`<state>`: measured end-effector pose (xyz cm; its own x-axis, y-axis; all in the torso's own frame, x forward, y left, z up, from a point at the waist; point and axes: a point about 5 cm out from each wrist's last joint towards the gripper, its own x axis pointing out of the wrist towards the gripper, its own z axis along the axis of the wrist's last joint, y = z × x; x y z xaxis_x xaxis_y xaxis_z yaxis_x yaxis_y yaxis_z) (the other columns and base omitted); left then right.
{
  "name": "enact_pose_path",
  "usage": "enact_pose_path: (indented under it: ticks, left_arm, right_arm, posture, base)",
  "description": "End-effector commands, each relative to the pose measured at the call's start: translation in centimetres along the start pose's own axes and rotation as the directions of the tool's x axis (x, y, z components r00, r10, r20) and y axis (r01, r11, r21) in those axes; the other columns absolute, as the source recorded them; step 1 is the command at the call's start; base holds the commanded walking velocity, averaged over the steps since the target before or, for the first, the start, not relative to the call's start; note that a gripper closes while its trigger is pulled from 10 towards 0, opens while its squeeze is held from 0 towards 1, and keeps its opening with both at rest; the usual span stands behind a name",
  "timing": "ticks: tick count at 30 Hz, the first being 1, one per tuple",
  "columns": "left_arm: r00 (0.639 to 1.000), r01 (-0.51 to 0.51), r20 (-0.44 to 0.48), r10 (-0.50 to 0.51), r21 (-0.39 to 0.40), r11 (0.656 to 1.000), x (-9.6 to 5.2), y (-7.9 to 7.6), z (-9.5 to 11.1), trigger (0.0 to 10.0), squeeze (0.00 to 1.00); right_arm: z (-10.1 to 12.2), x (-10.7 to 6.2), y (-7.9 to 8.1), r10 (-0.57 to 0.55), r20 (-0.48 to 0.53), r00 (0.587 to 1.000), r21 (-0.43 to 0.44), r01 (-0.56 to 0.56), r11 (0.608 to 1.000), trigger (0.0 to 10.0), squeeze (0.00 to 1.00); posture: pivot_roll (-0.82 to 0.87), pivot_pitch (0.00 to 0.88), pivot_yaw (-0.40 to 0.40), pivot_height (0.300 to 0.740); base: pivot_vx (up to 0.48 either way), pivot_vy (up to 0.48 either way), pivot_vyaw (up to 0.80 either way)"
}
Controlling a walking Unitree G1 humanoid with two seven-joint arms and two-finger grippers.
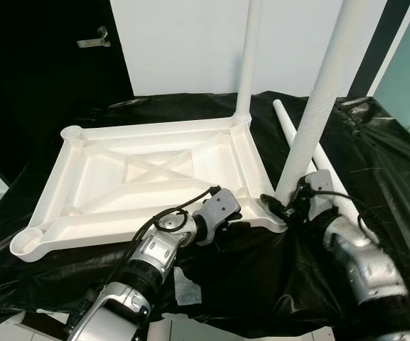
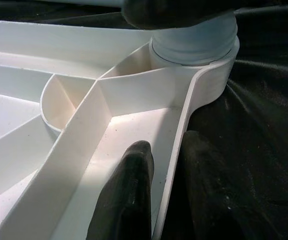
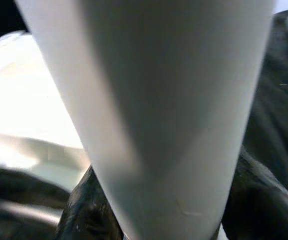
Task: Building children table
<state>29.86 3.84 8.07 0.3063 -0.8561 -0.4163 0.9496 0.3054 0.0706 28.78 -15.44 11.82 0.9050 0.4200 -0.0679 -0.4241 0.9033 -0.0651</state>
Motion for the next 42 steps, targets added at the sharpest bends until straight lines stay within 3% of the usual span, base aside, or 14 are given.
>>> enact_pose_path:
  ticks: [1, 6, 9, 12, 13, 14, 17, 18, 22, 23, 29, 30, 34, 42]
  left_arm:
    - [0.978, 0.104, -0.164, -0.129, -0.153, 0.983, 0.7, -3.0, -4.8, 10.0, 0.0]
    - [0.978, 0.099, -0.166, -0.124, -0.152, 0.983, 0.5, -2.8, -4.8, 10.0, 0.0]
    - [0.978, 0.102, -0.167, -0.127, -0.154, 0.983, 0.5, -3.0, -4.9, 10.0, 0.0]
    - [0.977, 0.104, -0.167, -0.13, -0.157, 0.982, 0.6, -3.1, -4.9, 10.0, 0.0]
    - [0.976, 0.109, -0.169, -0.135, -0.156, 0.982, 0.5, -3.1, -5.0, 10.0, 0.0]
    - [0.975, 0.114, -0.172, -0.14, -0.154, 0.982, 0.5, -3.2, -5.0, 10.0, 0.0]
    - [0.974, 0.117, -0.174, -0.143, -0.152, 0.981, 0.5, -3.2, -5.0, 10.0, 0.0]
    - [0.975, 0.109, -0.175, -0.135, -0.15, 0.983, 0.3, -2.9, -5.0, 10.0, 0.0]
    - [0.977, 0.099, -0.175, -0.125, -0.151, 0.984, 0.3, -2.7, -4.9, 10.0, 0.0]
    - [0.977, 0.098, -0.174, -0.124, -0.152, 0.984, 0.3, -2.7, -4.9, 10.0, 0.0]
    - [0.977, 0.099, -0.172, -0.126, -0.156, 0.983, 0.4, -2.9, -5.0, 10.0, 0.0]
    - [0.977, 0.1, -0.171, -0.127, -0.158, 0.982, 0.5, -3.0, -5.0, 10.0, 0.0]
    - [0.977, 0.101, -0.169, -0.128, -0.159, 0.982, 0.7, -3.1, -5.0, 10.0, 0.0]
    - [0.978, 0.109, -0.163, -0.133, -0.149, 0.983, 1.1, -3.1, -4.6, 10.0, 0.0]
  right_arm:
    - [-1.2, 0.3, 1.4, -0.063, -0.024, 0.998, 0.037, 0.064, 0.997, 0.0, 0.0]
    - [-1.1, 0.0, 0.8, -0.235, 0.017, 0.972, 0.042, 0.234, 0.971, 0.0, 0.0]
    - [-1.4, -0.6, 0.6, -0.453, 0.029, 0.891, 0.084, 0.45, 0.889, 0.0, 0.0]
    - [-1.3, -0.4, 0.9, -0.474, 0.027, 0.88, 0.105, 0.469, 0.877, 0.0, 0.0]
    - [-1.0, -0.2, 1.0, -0.462, 0.037, 0.886, 0.101, 0.456, 0.884, 1.3, 0.0]
    - [-0.9, 0.0, 1.1, -0.447, 0.045, 0.893, 0.093, 0.442, 0.892, 4.5, 0.0]
    - [-0.8, 0.1, 1.2, -0.437, 0.05, 0.898, 0.086, 0.432, 0.898, 4.5, 0.0]
    - [-0.6, 0.3, 1.5, -0.409, 0.061, 0.91, 0.054, 0.407, 0.912, 10.0, 0.0]
    - [-0.6, 0.4, 1.8, -0.365, 0.057, 0.929, 0.043, 0.363, 0.931, 10.0, 0.0]
    - [-0.7, 0.4, 1.8, -0.334, 0.056, 0.941, 0.036, 0.332, 0.942, 10.0, 1.0]
    - [-0.7, 0.4, 1.3, -0.273, 0.053, 0.96, 0.018, 0.273, 0.962, 10.0, 1.0]
    - [-0.5, 0.4, 0.8, -0.237, 0.054, 0.97, 0.0, 0.237, 0.971, 10.0, 0.0]
    - [-0.2, 0.4, -0.1, -0.171, 0.047, 0.984, -0.02, 0.172, 0.985, 10.0, 0.0]
    - [0.6, -0.3, -1.9, 0.109, -0.01, 0.994, -0.11, -0.11, 0.988, 10.0, 0.0]
  posture:
    - [-0.03, 0.0, -0.025, 0.74]
    - [-0.03, 0.0, -0.021, 0.74]
    - [-0.03, 0.0, -0.023, 0.74]
    - [-0.03, 0.002, -0.017, 0.74]
    - [-0.03, 0.003, -0.011, 0.74]
    - [-0.03, 0.003, -0.009, 0.74]
    - [-0.03, 0.003, -0.009, 0.74]
    - [-0.02, 0.004, -0.012, 0.74]
    - [-0.02, 0.003, -0.016, 0.74]
    - [-0.02, 0.001, -0.017, 0.74]
    - [-0.03, 0.0, -0.025, 0.74]
    - [-0.03, 0.0, -0.028, 0.74]
    - [-0.04, 0.0, -0.028, 0.74]
    - [-0.06, 0.0, -0.038, 0.74]
  base:
    - [0.0, 0.0, 0.0]
    - [0.0, 0.0, 0.0]
    - [0.0, 0.0, 0.0]
    - [0.0, 0.0, 0.0]
    - [0.0, 0.0, 0.0]
    - [0.0, 0.0, 0.0]
    - [0.0, 0.0, 0.0]
    - [0.0, 0.0, 0.0]
    - [0.0, 0.0, 0.0]
    - [0.0, 0.0, 0.0]
    - [0.0, 0.0, 0.0]
    - [0.0, 0.0, 0.0]
    - [0.0, 0.0, 0.0]
    - [0.0, 0.0, 0.0]
